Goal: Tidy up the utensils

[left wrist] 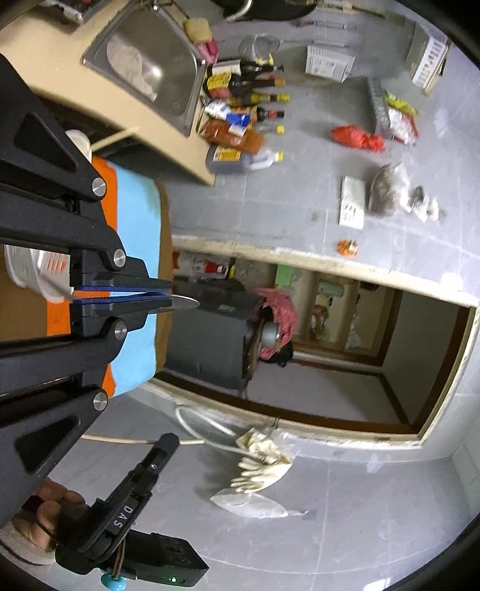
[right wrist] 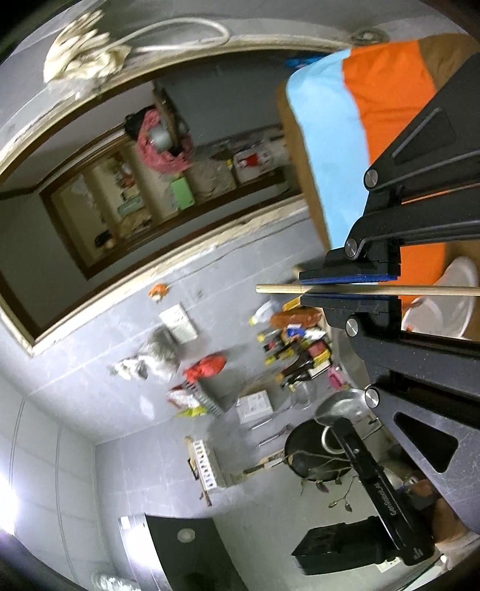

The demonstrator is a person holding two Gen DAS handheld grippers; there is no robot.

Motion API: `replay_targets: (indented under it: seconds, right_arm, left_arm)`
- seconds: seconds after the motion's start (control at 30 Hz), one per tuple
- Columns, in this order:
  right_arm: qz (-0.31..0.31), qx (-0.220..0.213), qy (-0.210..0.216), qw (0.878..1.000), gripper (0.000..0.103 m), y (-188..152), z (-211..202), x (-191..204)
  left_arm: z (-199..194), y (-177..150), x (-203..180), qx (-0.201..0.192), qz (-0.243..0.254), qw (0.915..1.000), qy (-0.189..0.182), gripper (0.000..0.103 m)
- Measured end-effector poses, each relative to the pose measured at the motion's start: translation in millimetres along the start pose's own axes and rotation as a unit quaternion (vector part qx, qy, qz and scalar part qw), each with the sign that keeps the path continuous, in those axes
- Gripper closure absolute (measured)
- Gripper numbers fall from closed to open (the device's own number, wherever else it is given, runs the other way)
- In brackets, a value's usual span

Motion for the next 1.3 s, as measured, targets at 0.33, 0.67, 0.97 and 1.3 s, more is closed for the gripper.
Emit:
replay_targets:
  seconds: [0.33,0.67,0.97,1.3]
  right_arm:
    - [-0.008,-0.03,0.019,0.999,0.098,3,37,55]
    - [-0.026,-0.052,-0.01,0.998,0.098,-10,72,79]
    - [-0.051,-0.041,-0.04,0.997,0.098,-23,103,87]
    - [-0.059,-0.012,-0.058,0.996,0.098,-47,123,79]
  left_arm:
    - [-26,22,74,-0.035,-0.012,0.9967,0.073,0.101]
    - [-15,27,127,-0.04,-0.009,0.9876,0.151,0.101]
    - [23,2,146,-0.009,-0.01,0.9805,0.196,0.101]
    - [43,-23,127,-0.008,0.06,0.9771,0.204,0.101]
Point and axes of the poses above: each gripper's, at about its wrist camera, not at the fingertips, and z roughly the way its jaws point, x to its left, y to its top, the point moved 2 cm from there along z, roughly the way its jaws point, and after that the axes turned 4 degrees about -y, right-handed, at the moved point
